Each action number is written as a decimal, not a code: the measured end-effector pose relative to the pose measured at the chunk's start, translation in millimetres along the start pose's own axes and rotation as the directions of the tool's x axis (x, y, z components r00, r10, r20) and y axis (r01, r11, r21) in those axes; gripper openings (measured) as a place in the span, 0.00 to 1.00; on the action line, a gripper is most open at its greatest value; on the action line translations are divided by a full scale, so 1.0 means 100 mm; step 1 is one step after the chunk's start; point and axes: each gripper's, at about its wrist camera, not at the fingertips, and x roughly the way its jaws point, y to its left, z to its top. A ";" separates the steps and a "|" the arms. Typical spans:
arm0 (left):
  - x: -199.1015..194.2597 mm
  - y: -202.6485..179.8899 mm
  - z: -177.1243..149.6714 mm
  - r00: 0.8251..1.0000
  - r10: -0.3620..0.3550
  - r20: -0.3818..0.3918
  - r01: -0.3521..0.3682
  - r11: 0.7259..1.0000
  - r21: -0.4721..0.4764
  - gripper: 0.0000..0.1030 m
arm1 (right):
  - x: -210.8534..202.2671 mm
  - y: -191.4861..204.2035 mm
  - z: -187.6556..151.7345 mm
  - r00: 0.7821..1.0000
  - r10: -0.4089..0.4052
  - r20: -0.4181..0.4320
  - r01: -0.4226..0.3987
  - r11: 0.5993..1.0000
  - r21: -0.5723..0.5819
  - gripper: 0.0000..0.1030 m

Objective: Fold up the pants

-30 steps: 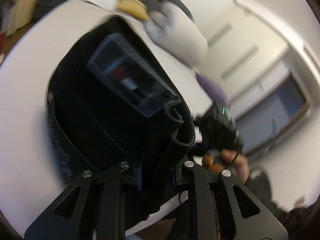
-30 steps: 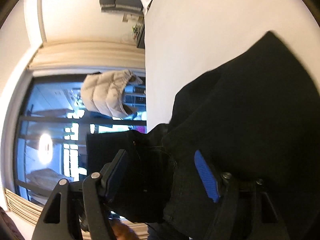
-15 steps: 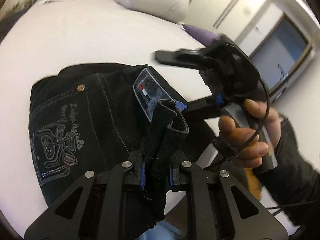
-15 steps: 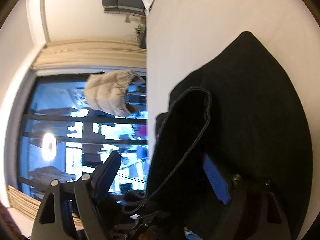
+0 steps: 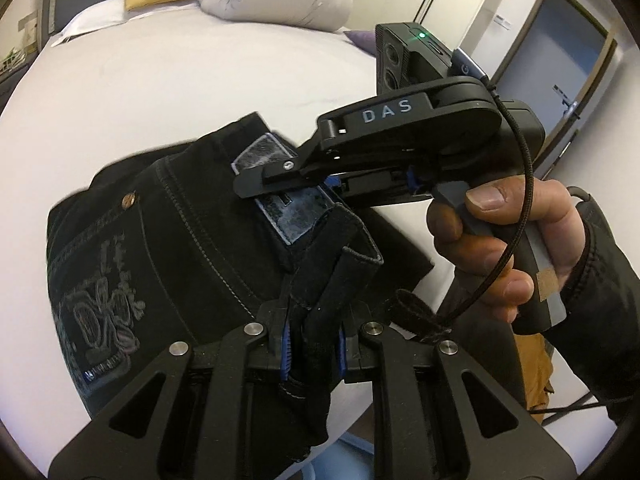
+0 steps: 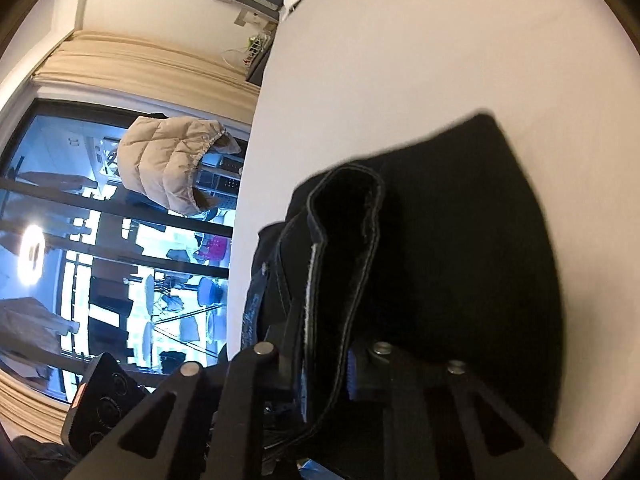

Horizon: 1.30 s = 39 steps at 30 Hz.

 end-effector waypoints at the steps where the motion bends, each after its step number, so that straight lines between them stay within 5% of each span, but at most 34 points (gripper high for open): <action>1: 0.01 -0.03 0.03 1.000 -0.003 0.004 0.003 1.000 0.003 0.14 | -0.06 0.00 0.05 1.000 -0.005 0.007 0.006 1.000 -0.013 0.17; 14: 0.74 -0.56 0.34 0.998 0.013 -0.068 -0.007 0.997 0.075 0.15 | -0.30 -0.55 0.18 0.999 -0.031 -0.010 0.031 0.998 0.057 0.16; 18: 0.92 -0.58 0.27 0.994 0.013 -0.109 -0.004 0.996 0.085 0.29 | -0.26 -0.80 0.14 1.000 0.001 -0.003 0.000 0.993 0.118 0.16; 19: 0.90 -0.60 0.28 0.995 -0.004 -0.103 0.012 0.997 0.078 0.40 | -0.29 -0.80 0.12 1.000 0.012 0.008 -0.013 0.993 0.120 0.18; 24: 0.52 -0.58 0.22 0.979 -0.173 -0.104 0.174 0.985 0.004 0.60 | -0.57 -0.71 0.05 0.995 -0.080 0.064 0.072 0.991 0.115 0.30; 27: 0.24 -0.44 0.18 0.987 -0.152 -0.057 0.152 0.988 -0.015 0.60 | -0.80 -0.57 0.00 0.977 -0.191 0.098 0.183 0.979 0.087 0.33; 30: 0.14 -0.21 0.14 0.992 -0.127 -0.018 0.124 0.988 -0.094 0.60 | -0.95 -0.25 -0.05 0.984 -0.127 0.123 0.126 0.992 0.015 0.33; 35: 0.10 0.27 0.20 0.997 -0.071 0.014 0.072 0.982 -0.176 0.60 | -0.60 0.09 -0.25 0.973 -0.231 0.011 0.230 0.964 -0.136 0.29; 37: 0.12 0.34 0.33 0.999 -0.036 0.024 0.040 0.984 -0.174 0.48 | -0.39 -0.03 -0.36 0.943 -0.328 -0.046 0.319 0.937 -0.139 0.06; 39: 0.16 0.46 0.45 1.000 0.003 0.022 0.001 0.984 -0.179 0.29 | -0.36 -0.08 -0.43 0.925 -0.380 -0.016 0.372 0.914 -0.163 0.00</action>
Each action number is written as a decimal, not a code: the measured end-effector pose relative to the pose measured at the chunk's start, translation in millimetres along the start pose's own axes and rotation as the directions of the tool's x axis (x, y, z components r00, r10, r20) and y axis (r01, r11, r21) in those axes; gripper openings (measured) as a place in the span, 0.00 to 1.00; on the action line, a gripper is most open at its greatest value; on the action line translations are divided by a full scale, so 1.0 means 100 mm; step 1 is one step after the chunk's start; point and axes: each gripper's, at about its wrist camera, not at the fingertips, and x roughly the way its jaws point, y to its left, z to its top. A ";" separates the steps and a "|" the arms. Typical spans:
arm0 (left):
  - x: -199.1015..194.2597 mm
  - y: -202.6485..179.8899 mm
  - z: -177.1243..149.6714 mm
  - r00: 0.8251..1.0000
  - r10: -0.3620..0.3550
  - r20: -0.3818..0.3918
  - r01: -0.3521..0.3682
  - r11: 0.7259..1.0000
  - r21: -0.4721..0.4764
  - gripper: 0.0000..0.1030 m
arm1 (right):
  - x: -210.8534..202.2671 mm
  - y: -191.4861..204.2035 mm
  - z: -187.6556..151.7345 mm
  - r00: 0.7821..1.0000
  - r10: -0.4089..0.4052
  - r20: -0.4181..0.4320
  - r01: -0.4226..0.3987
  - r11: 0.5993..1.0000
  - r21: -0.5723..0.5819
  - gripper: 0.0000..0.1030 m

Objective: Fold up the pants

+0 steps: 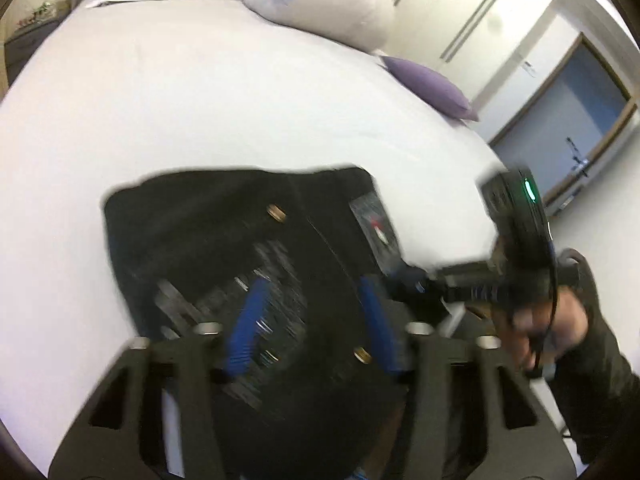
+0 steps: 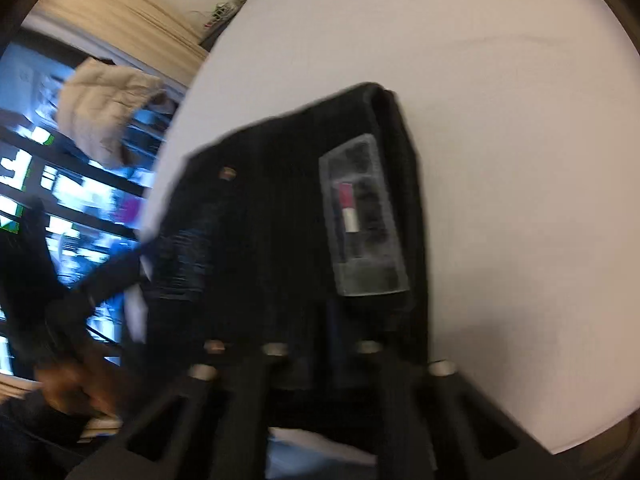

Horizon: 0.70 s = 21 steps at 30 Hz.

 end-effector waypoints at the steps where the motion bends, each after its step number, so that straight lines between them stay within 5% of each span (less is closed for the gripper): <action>1: 0.02 0.04 0.06 1.000 0.024 -0.001 -0.024 1.000 0.001 0.27 | -0.02 -0.03 -0.01 1.000 0.012 0.014 -0.012 1.000 0.015 0.00; 5: 0.20 0.30 0.23 0.993 0.117 0.002 -0.117 0.993 -0.025 0.26 | -0.04 -0.05 -0.03 0.999 -0.030 0.025 0.030 1.000 0.003 0.00; 9: 0.38 0.45 0.06 0.992 0.117 -0.040 -0.119 0.991 -0.058 0.25 | -0.02 -0.05 -0.02 0.998 -0.054 0.033 0.055 0.998 -0.010 0.00; 15: 0.31 -0.02 -0.61 0.988 0.151 -0.043 -0.142 0.977 0.157 0.25 | -0.03 -0.09 -0.04 0.998 -0.037 0.050 0.037 0.999 0.011 0.00; 21: 0.08 -0.28 -1.02 0.981 0.193 -0.004 -0.179 0.916 0.358 0.23 | -0.19 0.02 -0.12 0.994 -0.070 0.081 0.069 0.997 0.016 0.00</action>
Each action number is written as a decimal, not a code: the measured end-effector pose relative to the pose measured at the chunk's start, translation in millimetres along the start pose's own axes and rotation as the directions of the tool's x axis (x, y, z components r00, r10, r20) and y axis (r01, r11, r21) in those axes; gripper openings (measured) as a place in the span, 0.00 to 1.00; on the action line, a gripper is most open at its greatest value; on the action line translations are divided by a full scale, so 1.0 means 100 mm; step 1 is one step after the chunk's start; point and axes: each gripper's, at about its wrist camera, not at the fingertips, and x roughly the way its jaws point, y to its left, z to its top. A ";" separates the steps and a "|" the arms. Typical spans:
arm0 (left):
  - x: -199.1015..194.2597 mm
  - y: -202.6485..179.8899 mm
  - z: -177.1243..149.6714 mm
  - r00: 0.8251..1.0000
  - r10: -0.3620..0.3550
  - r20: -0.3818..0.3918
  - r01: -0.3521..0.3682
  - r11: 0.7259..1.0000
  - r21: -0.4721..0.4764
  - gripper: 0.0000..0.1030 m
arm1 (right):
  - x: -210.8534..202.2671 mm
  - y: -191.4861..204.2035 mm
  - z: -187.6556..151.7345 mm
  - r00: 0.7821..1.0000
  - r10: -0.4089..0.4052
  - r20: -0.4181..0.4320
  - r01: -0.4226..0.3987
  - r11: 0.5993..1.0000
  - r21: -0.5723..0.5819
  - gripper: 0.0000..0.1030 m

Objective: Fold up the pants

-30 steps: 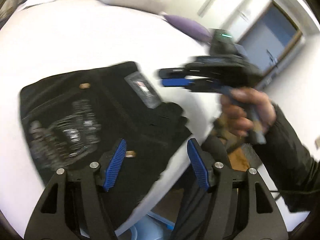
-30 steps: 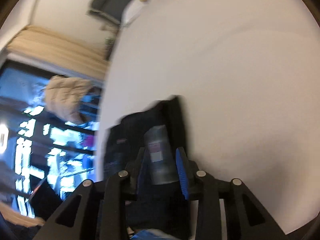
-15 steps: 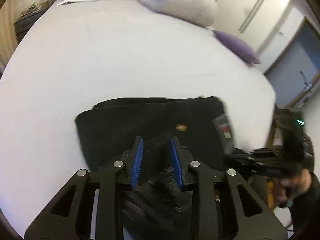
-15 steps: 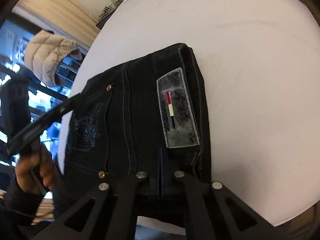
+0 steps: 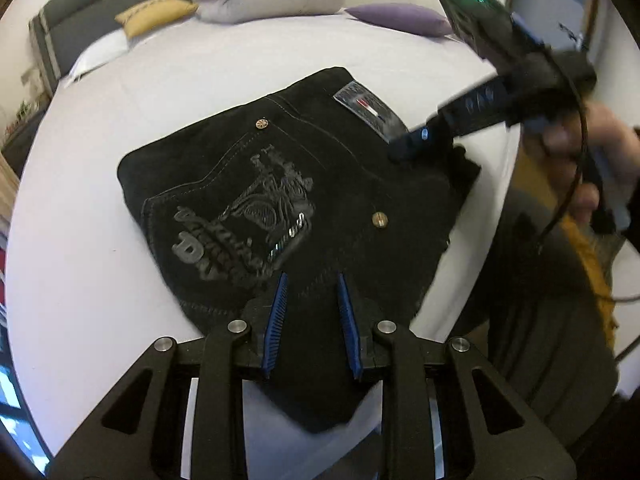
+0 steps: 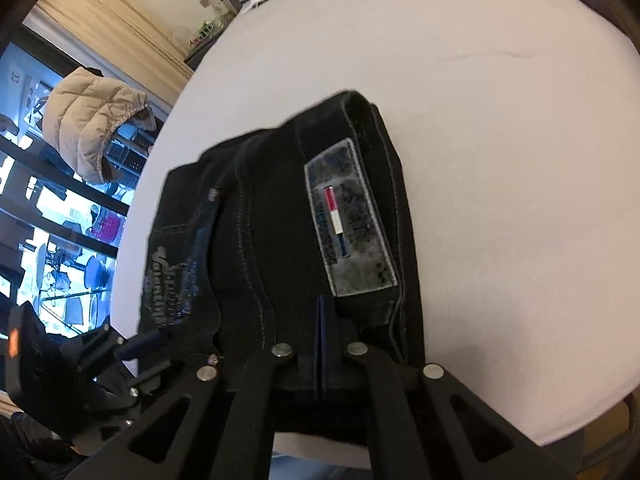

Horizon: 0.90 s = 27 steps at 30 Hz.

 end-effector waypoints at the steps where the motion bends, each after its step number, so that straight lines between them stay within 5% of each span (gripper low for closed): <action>1: 0.00 0.01 -0.03 1.000 -0.002 0.006 0.002 1.000 0.003 0.23 | -0.04 0.01 -0.05 1.000 0.000 0.006 0.001 1.000 -0.004 0.00; 7: 0.08 0.13 -0.17 0.999 -0.009 0.036 0.007 0.999 0.039 0.23 | 0.05 -0.26 -0.28 0.991 0.118 0.063 -0.123 0.990 0.070 0.00; 11: 0.00 0.34 -0.04 0.995 -0.097 0.028 0.099 0.993 -0.071 0.23 | -0.09 -0.26 -0.23 0.983 0.159 0.086 -0.166 0.984 0.072 0.06; 13: -0.19 0.49 0.00 0.989 -0.133 0.059 0.141 0.976 -0.166 0.26 | -0.31 -0.26 -0.20 0.969 0.196 0.150 -0.208 0.975 0.071 0.50; 15: -0.45 0.66 0.00 0.983 -0.138 0.125 0.165 0.955 -0.245 0.29 | -0.54 -0.37 -0.18 0.941 0.234 0.246 -0.263 0.961 0.090 0.67; 16: -0.57 0.77 -0.01 0.978 -0.125 0.165 0.168 0.945 -0.282 0.52 | -0.62 -0.47 -0.13 0.933 0.229 0.277 -0.265 0.959 0.101 0.67; 18: -0.67 0.99 -0.03 0.969 -0.104 0.223 0.181 0.916 -0.359 0.94 | -0.60 -0.61 -0.04 0.946 0.206 0.249 -0.245 0.960 0.138 0.66; 21: -0.58 1.35 -0.10 0.963 -0.143 0.229 0.240 0.841 -0.485 0.93 | -0.39 -0.80 0.11 0.948 0.264 0.177 -0.296 0.937 0.187 0.62; 23: -0.41 1.54 -0.15 0.953 -0.207 0.222 0.299 0.766 -0.569 0.93 | -0.20 -0.87 0.19 0.961 0.253 0.111 -0.271 0.937 0.220 0.62; 27: -0.04 1.70 -0.14 0.923 -0.331 0.196 0.375 0.660 -0.651 0.93 | 0.01 -0.89 0.27 0.945 0.322 0.056 -0.326 0.915 0.239 0.59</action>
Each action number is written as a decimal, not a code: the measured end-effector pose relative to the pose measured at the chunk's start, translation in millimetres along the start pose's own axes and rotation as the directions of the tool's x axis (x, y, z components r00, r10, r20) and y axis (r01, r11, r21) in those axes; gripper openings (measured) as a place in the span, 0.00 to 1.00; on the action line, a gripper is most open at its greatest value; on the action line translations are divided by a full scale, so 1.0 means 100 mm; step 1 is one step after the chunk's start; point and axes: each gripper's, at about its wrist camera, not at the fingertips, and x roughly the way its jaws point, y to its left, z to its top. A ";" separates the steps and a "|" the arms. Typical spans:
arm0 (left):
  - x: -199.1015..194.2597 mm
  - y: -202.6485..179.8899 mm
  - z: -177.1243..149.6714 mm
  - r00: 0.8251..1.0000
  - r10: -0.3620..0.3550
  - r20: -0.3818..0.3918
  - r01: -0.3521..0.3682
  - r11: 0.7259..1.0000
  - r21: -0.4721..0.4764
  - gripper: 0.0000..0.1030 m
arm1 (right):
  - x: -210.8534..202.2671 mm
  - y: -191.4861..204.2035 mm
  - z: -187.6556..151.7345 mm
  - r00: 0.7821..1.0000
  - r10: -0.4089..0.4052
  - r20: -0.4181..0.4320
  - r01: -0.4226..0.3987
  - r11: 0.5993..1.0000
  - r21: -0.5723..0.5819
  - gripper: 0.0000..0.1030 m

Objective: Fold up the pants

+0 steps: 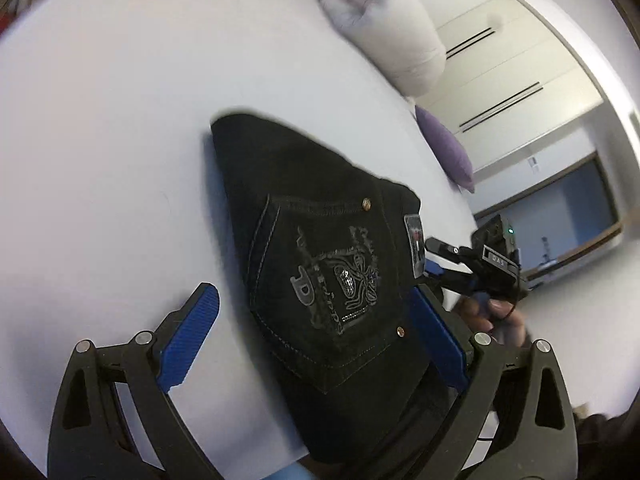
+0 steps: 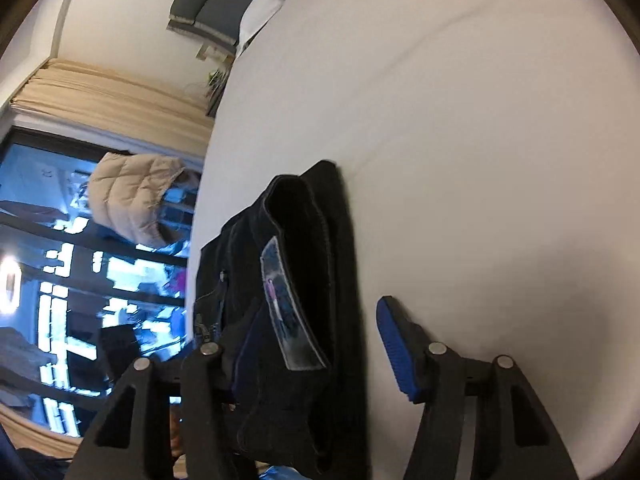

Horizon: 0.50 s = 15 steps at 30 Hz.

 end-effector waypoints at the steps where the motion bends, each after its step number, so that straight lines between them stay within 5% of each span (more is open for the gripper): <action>1: 0.05 0.04 0.01 1.000 -0.009 -0.022 0.009 1.000 -0.014 0.92 | 0.07 0.01 0.02 1.000 0.007 -0.020 -0.007 1.000 0.001 0.56; 5: 0.24 0.11 0.09 0.997 -0.034 -0.062 0.031 0.998 -0.048 0.91 | 0.26 -0.02 0.07 0.997 0.033 -0.070 -0.031 0.999 0.037 0.47; 8: 0.36 0.12 0.17 0.994 -0.049 -0.100 0.042 0.996 -0.077 0.67 | 0.34 0.02 0.09 0.996 0.033 -0.086 -0.030 0.999 0.038 0.44; 10: 0.43 0.17 0.20 0.992 -0.032 -0.119 0.020 0.995 -0.095 0.39 | 0.37 0.09 0.08 0.996 0.003 -0.089 -0.001 1.000 0.013 0.38; 15: 0.50 0.20 0.22 0.992 -0.044 -0.120 0.029 0.993 -0.118 0.24 | 0.36 0.41 -0.02 0.989 -0.141 -0.055 0.133 0.982 -0.131 0.23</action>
